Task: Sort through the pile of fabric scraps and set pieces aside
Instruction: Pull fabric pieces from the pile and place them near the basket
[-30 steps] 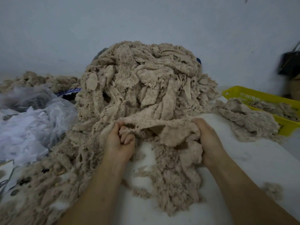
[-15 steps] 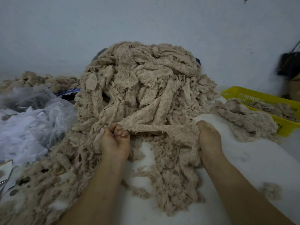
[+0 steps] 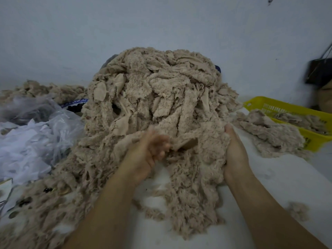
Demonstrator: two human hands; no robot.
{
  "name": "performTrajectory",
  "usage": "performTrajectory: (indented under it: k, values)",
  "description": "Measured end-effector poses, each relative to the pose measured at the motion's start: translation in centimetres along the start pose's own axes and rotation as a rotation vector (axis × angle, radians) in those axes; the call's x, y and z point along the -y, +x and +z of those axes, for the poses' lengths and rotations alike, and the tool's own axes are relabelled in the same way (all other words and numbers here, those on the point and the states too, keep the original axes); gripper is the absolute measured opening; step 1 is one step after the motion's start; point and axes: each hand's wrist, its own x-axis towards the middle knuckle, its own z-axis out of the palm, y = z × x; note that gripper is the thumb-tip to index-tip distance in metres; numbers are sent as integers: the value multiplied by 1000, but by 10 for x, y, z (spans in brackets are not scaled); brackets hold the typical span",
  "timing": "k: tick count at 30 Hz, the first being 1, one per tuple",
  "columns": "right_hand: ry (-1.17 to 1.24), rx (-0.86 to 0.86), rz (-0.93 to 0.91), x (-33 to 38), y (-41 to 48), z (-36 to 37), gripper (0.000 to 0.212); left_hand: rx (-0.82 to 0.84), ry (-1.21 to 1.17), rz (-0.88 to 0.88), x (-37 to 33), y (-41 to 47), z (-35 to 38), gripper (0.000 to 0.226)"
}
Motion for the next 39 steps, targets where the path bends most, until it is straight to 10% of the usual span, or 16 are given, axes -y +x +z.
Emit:
performTrajectory:
  k: [5,9,12,21,31,34,39]
  values:
    - [-548,19,-322,-4,-14,7,14,236,213,-76,6,-13,17,46]
    - [-1079,665,-501,-25,-39,23,31,283,30,-133,9,-13,19,45]
    - [-1325,797,-562,-29,-40,23,50,91,10,-162,8,-9,15,23]
    - [-969,214,-478,-24,-22,9,43,34,-424,-266,5,-7,15,39]
    - [-1142,417,-485,-36,-24,16,36,193,16,-200,16,-9,22,68]
    - [-1180,512,-490,-40,-30,19,37,50,208,-176,19,-9,25,46]
    - [-1181,617,-433,-39,-33,19,41,-121,-117,-189,15,-3,20,32]
